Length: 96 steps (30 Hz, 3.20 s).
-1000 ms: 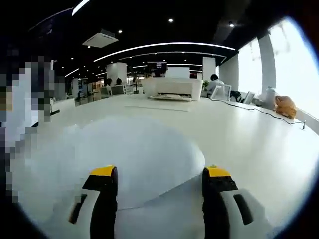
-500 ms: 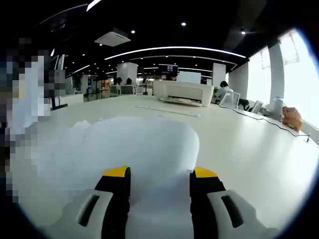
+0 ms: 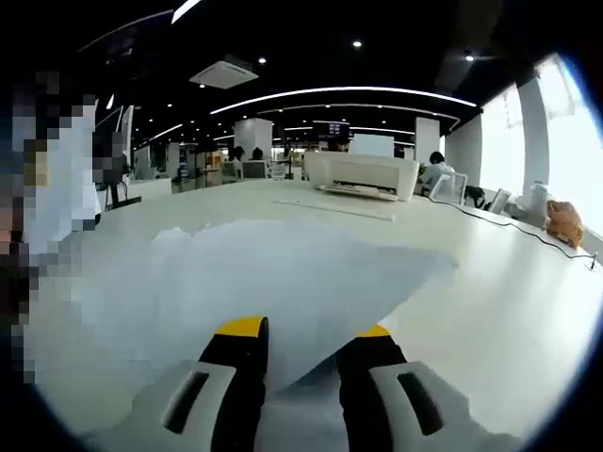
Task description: Organize the stack of printing papers by aligning and flattening the scattered papers on the table
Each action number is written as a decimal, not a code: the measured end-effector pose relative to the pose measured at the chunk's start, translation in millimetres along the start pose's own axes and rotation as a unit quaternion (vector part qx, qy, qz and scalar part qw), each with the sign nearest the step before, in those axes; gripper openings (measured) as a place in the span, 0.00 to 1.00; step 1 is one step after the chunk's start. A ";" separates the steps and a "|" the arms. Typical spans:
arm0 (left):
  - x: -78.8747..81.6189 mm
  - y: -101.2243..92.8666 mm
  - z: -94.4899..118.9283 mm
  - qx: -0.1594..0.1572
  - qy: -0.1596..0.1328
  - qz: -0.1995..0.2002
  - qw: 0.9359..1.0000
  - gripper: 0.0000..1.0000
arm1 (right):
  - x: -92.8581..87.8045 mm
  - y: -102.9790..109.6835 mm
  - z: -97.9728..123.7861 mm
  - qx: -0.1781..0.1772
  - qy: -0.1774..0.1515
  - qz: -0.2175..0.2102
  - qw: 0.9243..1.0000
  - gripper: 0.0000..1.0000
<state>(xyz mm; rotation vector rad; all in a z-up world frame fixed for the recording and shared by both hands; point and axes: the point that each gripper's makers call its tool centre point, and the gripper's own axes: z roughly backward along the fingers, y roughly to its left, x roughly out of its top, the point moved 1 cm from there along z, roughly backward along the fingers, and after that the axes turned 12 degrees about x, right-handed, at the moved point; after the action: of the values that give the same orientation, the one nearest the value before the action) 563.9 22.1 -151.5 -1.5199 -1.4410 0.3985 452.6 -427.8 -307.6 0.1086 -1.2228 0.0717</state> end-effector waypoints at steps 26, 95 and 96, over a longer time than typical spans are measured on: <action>-7.1 22.5 1.6 0.040 0.005 0.015 0.999 0.06 | 1.0 11.2 -1.3 0.011 0.005 0.049 0.999 0.00; -30.5 7.9 2.1 0.029 0.030 0.042 0.998 0.06 | 301.4 313.0 112.3 0.318 -0.310 0.216 0.870 0.00; -30.7 8.2 2.1 0.030 0.030 0.043 0.998 0.06 | 305.9 320.3 117.3 0.317 -0.317 0.230 0.864 0.00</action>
<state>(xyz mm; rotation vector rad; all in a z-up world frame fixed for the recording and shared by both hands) 559.5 -3.2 -170.3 -1.5365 -1.3100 0.4394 410.7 -125.2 33.9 0.4405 -1.8264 0.9252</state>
